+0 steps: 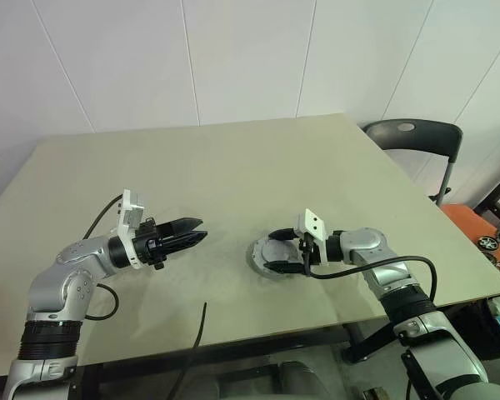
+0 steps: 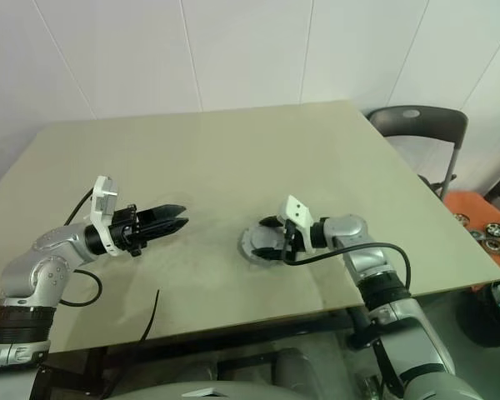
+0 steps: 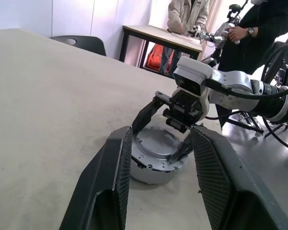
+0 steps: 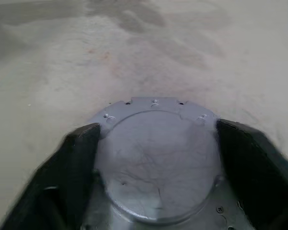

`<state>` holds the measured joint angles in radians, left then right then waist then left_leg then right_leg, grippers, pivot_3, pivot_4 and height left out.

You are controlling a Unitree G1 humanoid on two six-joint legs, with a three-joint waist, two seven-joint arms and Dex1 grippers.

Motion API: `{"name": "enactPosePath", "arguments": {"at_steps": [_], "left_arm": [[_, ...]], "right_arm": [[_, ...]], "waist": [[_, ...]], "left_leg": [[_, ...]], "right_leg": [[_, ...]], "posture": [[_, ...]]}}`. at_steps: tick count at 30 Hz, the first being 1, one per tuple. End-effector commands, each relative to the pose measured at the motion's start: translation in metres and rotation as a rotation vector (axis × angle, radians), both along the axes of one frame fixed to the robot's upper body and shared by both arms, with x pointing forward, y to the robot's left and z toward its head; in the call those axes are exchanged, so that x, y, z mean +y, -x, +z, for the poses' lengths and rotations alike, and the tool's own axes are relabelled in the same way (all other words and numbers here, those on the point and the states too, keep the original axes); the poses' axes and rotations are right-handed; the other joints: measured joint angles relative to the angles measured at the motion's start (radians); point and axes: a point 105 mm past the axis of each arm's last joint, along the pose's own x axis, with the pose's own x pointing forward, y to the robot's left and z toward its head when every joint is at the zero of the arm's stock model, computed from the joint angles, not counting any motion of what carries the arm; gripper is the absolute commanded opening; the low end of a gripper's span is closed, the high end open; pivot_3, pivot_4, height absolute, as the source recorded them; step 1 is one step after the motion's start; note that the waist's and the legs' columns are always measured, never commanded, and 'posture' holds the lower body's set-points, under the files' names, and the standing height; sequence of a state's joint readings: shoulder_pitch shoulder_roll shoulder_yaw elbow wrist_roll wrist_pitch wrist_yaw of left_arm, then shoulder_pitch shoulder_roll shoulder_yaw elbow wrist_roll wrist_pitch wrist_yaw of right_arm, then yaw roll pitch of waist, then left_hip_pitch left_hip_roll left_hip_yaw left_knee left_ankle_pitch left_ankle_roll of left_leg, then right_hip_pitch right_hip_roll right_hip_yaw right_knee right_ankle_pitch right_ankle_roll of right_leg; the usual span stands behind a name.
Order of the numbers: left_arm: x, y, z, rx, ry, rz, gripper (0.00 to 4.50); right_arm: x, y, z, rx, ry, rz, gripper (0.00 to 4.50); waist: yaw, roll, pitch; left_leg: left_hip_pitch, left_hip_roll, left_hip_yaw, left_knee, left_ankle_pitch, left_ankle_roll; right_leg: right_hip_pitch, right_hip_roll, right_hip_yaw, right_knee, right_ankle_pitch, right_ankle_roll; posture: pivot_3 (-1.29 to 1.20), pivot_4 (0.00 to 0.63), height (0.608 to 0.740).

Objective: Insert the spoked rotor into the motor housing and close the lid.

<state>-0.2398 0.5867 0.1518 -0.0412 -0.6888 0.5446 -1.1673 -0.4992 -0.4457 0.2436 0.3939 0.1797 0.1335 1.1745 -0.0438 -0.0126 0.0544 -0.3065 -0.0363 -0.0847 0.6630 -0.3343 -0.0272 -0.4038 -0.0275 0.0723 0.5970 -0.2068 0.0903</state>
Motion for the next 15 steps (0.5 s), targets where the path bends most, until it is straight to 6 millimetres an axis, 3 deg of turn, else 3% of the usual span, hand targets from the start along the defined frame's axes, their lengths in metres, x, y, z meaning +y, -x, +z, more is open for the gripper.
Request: {"name": "enactPosePath", "arguments": {"at_steps": [1,15], "left_arm": [[-0.0007,0.002,0.0131,-0.044,0.004,-0.016,2.09],[0.0,0.0037,0.0116,-0.042,0.012,0.003,2.09]], "right_arm": [[-0.0045,-0.0058,-0.0065,0.001,0.015,-0.052,3.19],[0.0005,-0.0053,-0.0086,-0.004,0.023,-0.039,3.19]], "waist": [[0.0,0.0,0.0],[-0.002,-0.001,0.0]], "left_leg": [[0.0,0.0,0.0,0.0,0.0,0.0],[0.004,0.0,0.0,0.001,0.0,0.0]], "right_leg": [[0.0,0.0,0.0,0.0,0.0,0.0],[0.005,0.001,0.0,0.0,-0.003,-0.002]], "posture": [[0.0,0.0,0.74],[0.0,0.0,0.74]]}}
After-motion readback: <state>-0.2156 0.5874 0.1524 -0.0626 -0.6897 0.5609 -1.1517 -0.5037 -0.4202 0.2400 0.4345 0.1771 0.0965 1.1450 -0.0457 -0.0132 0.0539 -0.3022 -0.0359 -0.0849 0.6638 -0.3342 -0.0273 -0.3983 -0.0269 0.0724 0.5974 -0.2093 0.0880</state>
